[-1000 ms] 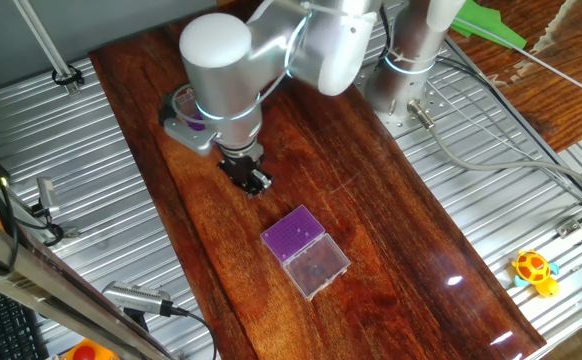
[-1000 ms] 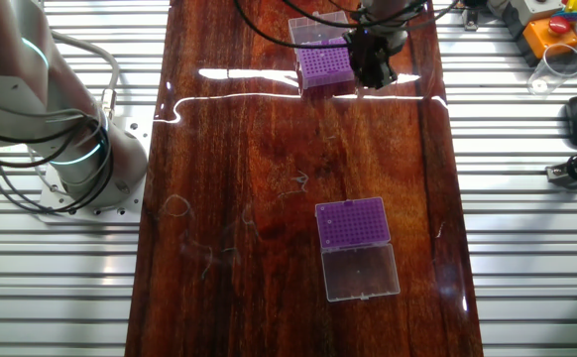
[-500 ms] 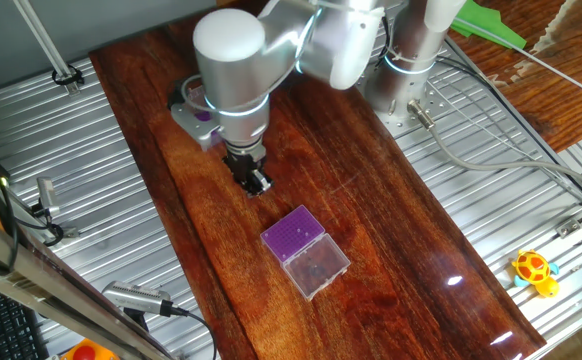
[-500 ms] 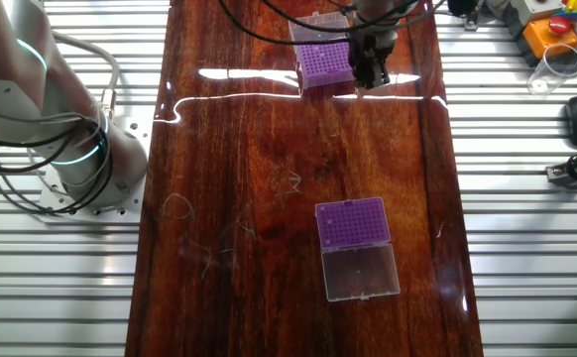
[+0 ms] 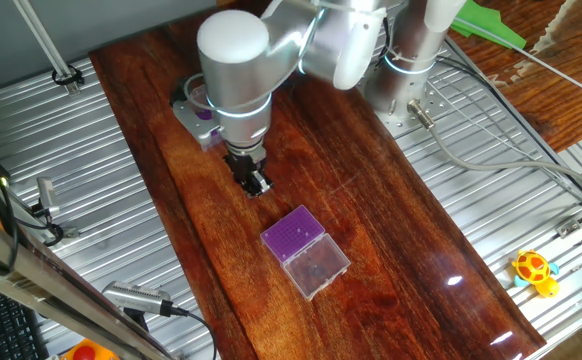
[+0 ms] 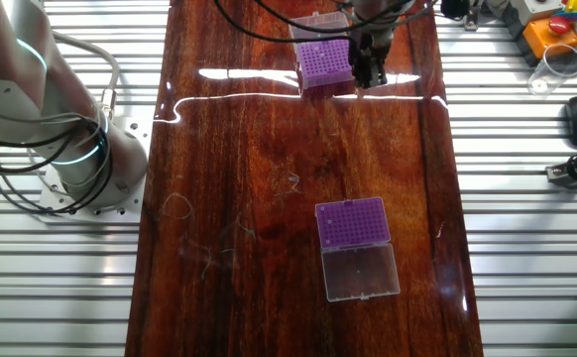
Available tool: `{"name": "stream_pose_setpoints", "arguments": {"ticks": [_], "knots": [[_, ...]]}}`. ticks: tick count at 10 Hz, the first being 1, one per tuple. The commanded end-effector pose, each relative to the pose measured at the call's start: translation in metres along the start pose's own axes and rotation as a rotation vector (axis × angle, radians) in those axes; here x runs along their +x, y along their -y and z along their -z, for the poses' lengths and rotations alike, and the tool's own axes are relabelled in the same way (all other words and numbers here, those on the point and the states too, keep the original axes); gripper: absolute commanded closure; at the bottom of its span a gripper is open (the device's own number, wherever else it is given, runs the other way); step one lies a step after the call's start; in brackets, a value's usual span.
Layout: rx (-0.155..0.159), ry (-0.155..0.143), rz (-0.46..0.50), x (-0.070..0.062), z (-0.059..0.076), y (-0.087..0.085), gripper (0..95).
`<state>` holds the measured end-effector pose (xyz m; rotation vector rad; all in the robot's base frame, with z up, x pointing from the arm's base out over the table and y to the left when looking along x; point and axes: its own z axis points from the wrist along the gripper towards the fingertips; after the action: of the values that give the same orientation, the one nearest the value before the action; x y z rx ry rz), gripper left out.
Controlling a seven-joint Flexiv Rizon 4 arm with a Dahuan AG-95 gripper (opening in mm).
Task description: Transfer all small pipette tips from one holder to another
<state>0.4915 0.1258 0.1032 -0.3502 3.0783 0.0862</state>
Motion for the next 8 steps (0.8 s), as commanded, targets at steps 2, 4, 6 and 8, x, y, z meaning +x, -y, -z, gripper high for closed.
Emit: {"name": "stream_pose_setpoints", "arguments": {"ticks": [2, 4, 6, 8], "knots": [[-0.005, -0.015, 0.079, 0.025, 0.01, 0.046, 95.0], [-0.005, -0.019, 0.159, 0.05, 0.014, 0.09, 95.0], [-0.009, -0.019, 0.226, 0.066, 0.015, 0.125, 95.0], [-0.014, -0.028, 0.232, 0.077, 0.015, 0.145, 95.0]]}}
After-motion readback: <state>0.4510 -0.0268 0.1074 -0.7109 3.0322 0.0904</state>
